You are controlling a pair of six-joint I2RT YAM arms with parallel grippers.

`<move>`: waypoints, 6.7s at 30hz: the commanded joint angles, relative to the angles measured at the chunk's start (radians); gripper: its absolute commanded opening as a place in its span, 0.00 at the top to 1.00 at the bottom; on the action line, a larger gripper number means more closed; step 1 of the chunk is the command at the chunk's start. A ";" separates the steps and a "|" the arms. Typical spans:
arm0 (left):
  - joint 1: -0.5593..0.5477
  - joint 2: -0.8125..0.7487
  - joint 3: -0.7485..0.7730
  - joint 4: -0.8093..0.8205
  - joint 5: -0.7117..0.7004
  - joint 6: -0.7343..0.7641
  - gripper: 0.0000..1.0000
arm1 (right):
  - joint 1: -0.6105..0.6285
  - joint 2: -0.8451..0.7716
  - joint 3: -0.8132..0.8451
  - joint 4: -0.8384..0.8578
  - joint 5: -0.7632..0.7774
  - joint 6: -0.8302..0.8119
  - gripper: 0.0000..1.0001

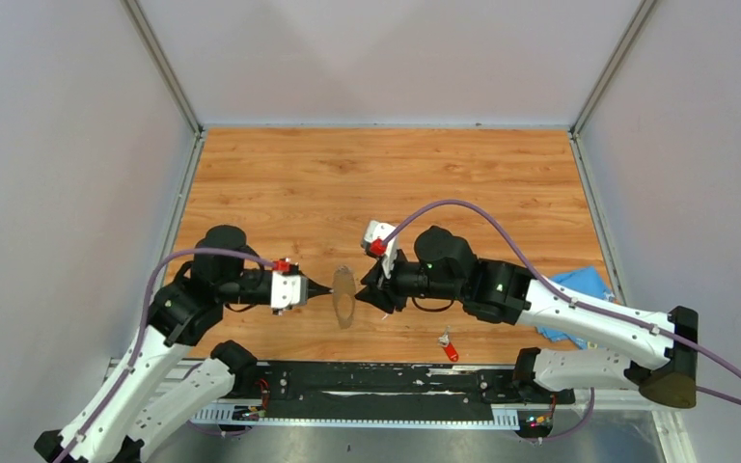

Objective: Put the keys on the keyring

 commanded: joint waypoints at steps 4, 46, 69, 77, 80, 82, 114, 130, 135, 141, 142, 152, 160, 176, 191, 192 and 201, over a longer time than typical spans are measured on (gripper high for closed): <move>-0.006 -0.226 -0.073 0.010 0.231 0.417 1.00 | 0.004 -0.098 -0.109 0.182 -0.066 -0.044 0.63; -0.005 -0.092 0.001 0.007 0.232 0.271 1.00 | 0.191 0.023 0.008 0.149 0.168 -0.253 0.74; -0.006 -0.063 0.023 0.015 0.232 0.195 1.00 | 0.191 0.054 0.037 0.170 0.280 -0.189 1.00; -0.006 -0.053 0.019 0.022 0.238 0.081 0.56 | 0.192 -0.021 -0.039 0.271 0.335 -0.129 1.00; -0.006 -0.056 0.012 0.024 0.195 0.031 0.54 | 0.191 -0.042 -0.053 0.272 0.321 -0.116 1.00; -0.006 -0.048 0.012 0.027 0.187 -0.011 0.55 | 0.191 -0.050 -0.059 0.271 0.303 -0.110 1.00; -0.004 -0.023 -0.036 0.246 0.166 -0.340 0.91 | 0.191 -0.054 -0.067 0.299 0.224 -0.109 1.00; -0.005 -0.050 -0.034 0.153 0.172 -0.102 1.00 | 0.182 -0.104 -0.058 0.196 0.277 -0.071 0.65; -0.004 -0.075 -0.038 0.116 0.195 0.015 1.00 | 0.129 -0.185 -0.103 0.054 0.377 0.089 0.50; -0.004 -0.104 -0.047 0.110 0.202 0.044 1.00 | 0.080 -0.256 -0.226 -0.376 0.504 0.501 0.39; -0.004 -0.106 -0.047 0.110 0.206 0.047 1.00 | 0.080 -0.270 -0.262 -0.462 0.511 0.591 0.39; -0.005 -0.112 -0.049 0.102 0.212 0.061 1.00 | 0.076 -0.479 -0.544 -0.562 0.500 0.856 0.41; -0.005 -0.113 -0.050 0.100 0.206 0.067 1.00 | -0.007 -0.406 -0.634 -0.421 0.384 0.854 0.50; -0.005 -0.127 -0.050 0.094 0.204 0.071 1.00 | -0.106 -0.253 -0.660 -0.285 0.297 0.789 0.67; -0.004 -0.151 -0.050 0.080 0.201 0.074 1.00 | -0.121 -0.168 -0.620 -0.309 0.314 0.769 0.78; -0.004 -0.154 -0.051 0.076 0.202 0.077 1.00 | -0.121 -0.169 -0.613 -0.313 0.314 0.767 0.77; -0.004 -0.148 -0.048 0.073 0.204 0.084 1.00 | -0.121 -0.202 -0.608 -0.336 0.363 0.770 0.99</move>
